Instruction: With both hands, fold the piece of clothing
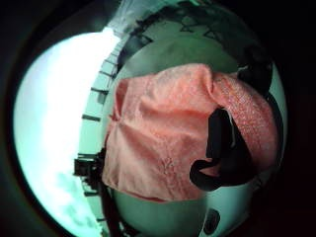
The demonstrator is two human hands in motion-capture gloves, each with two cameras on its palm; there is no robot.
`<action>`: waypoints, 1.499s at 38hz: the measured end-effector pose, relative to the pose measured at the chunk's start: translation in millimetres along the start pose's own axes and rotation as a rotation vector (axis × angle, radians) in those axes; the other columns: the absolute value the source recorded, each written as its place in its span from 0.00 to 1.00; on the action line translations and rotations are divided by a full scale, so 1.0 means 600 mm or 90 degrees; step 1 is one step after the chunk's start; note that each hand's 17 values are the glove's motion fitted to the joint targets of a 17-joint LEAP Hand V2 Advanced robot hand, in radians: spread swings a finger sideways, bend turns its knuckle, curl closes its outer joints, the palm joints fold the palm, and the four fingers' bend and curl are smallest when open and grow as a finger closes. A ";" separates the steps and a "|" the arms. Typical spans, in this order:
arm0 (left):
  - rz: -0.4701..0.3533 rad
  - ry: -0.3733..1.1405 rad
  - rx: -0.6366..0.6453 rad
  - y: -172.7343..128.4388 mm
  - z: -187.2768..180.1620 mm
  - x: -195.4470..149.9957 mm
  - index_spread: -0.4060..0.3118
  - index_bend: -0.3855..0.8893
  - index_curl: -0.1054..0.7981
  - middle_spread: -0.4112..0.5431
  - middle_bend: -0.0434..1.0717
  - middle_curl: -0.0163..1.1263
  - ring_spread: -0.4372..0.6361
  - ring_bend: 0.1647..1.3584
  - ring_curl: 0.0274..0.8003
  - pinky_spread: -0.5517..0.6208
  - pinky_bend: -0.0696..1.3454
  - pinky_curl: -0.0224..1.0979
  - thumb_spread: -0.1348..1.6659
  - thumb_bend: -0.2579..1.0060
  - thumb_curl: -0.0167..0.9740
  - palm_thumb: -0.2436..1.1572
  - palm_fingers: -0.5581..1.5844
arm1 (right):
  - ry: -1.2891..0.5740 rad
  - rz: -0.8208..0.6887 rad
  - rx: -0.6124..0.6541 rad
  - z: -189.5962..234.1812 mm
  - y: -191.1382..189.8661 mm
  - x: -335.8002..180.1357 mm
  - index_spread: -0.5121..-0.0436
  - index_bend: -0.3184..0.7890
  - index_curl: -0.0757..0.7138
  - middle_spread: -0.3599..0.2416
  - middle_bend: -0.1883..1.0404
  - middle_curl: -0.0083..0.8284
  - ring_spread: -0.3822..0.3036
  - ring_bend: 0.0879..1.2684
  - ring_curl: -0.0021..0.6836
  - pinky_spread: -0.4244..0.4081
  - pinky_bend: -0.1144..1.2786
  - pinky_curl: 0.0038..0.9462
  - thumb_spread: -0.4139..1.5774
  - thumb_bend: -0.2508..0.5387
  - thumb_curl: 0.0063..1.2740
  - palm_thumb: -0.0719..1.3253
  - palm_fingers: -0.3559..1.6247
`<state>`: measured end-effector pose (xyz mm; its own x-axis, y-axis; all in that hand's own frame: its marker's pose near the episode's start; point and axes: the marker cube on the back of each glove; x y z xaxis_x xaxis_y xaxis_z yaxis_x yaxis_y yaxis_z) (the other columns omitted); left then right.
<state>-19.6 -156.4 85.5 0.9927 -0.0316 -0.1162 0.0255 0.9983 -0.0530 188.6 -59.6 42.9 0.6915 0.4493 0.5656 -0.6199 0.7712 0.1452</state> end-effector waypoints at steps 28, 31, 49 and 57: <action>-0.037 0.280 0.182 0.060 -0.310 -0.076 0.42 0.43 0.56 0.49 0.18 0.28 0.70 0.23 0.36 0.88 0.32 0.34 0.93 0.26 0.26 0.46 0.42 | -0.385 -0.201 -0.143 0.045 0.146 -0.531 0.50 0.44 0.66 0.22 0.27 0.42 0.18 0.40 0.57 0.20 0.50 0.41 0.65 0.44 0.38 0.83 0.78; -0.048 0.286 0.223 0.095 -0.358 -0.079 0.42 0.44 0.56 0.48 0.19 0.28 0.70 0.24 0.36 0.87 0.32 0.33 0.94 0.27 0.27 0.48 0.43 | -0.304 -0.222 -0.173 0.101 0.188 -0.556 0.49 0.44 0.65 0.21 0.28 0.43 0.17 0.40 0.57 0.18 0.50 0.41 0.65 0.43 0.39 0.84 0.79; -0.064 0.224 0.228 0.054 -0.258 -0.180 0.40 0.44 0.56 0.46 0.19 0.29 0.68 0.23 0.35 0.85 0.30 0.32 0.95 0.31 0.31 0.54 0.45 | 0.033 -0.549 -0.185 0.334 0.366 -0.597 0.45 0.35 0.58 0.19 0.31 0.46 0.15 0.43 0.58 0.15 0.53 0.41 0.62 0.33 0.42 0.88 0.77; -0.055 0.200 0.214 0.056 -0.245 -0.174 0.40 0.44 0.57 0.46 0.19 0.29 0.68 0.22 0.35 0.85 0.29 0.31 0.95 0.31 0.32 0.55 0.45 | 0.133 -0.667 -0.361 0.176 0.331 -0.548 0.40 0.26 0.45 0.27 0.27 0.45 0.29 0.34 0.60 0.37 0.61 0.48 0.67 0.19 0.40 0.72 0.35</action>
<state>-139.6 -126.5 -50.2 0.9029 -0.0778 -0.4227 0.1953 0.9504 0.2421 -201.0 -101.7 -28.5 0.8396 -0.4886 0.2375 0.4922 0.8692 0.0483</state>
